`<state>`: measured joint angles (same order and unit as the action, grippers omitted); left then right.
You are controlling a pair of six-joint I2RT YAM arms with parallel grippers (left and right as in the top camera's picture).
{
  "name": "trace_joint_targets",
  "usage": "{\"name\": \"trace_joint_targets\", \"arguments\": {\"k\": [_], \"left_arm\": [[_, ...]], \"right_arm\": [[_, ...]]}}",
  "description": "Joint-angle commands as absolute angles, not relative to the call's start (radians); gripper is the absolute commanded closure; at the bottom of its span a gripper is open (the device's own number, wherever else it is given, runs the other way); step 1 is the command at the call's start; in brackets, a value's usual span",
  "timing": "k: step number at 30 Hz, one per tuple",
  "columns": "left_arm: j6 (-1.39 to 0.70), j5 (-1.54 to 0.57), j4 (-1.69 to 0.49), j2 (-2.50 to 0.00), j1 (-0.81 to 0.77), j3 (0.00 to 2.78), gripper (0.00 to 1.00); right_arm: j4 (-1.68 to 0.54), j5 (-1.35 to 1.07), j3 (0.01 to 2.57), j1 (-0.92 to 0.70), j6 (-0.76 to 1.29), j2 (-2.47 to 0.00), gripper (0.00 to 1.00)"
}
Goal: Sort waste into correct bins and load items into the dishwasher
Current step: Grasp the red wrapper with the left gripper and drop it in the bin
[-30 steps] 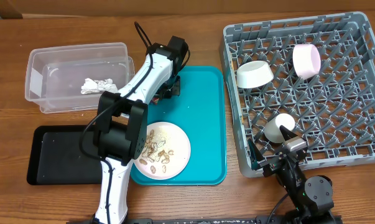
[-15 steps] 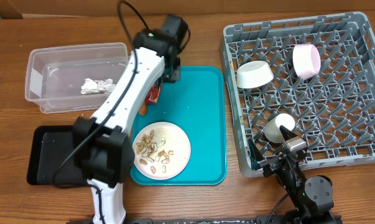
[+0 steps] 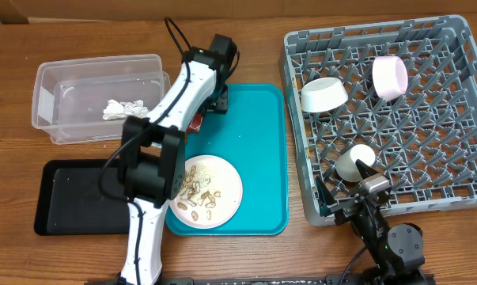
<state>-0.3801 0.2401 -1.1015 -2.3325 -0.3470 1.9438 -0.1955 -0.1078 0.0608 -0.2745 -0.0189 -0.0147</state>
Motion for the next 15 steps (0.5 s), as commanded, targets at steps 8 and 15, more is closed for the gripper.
{"name": "trace_joint_targets", "arguments": {"k": [8, 15], "left_arm": [[-0.339, 0.245, -1.126, -2.344, -0.346, 1.949, 0.96], [-0.337, 0.24, -1.352, -2.307, -0.348, 2.099, 0.96]], "right_arm": [[-0.187, -0.114, 0.057, -0.269, -0.015, -0.003, 0.0], [-0.187, -0.114, 0.057, -0.269, -0.015, -0.003, 0.0]]}}
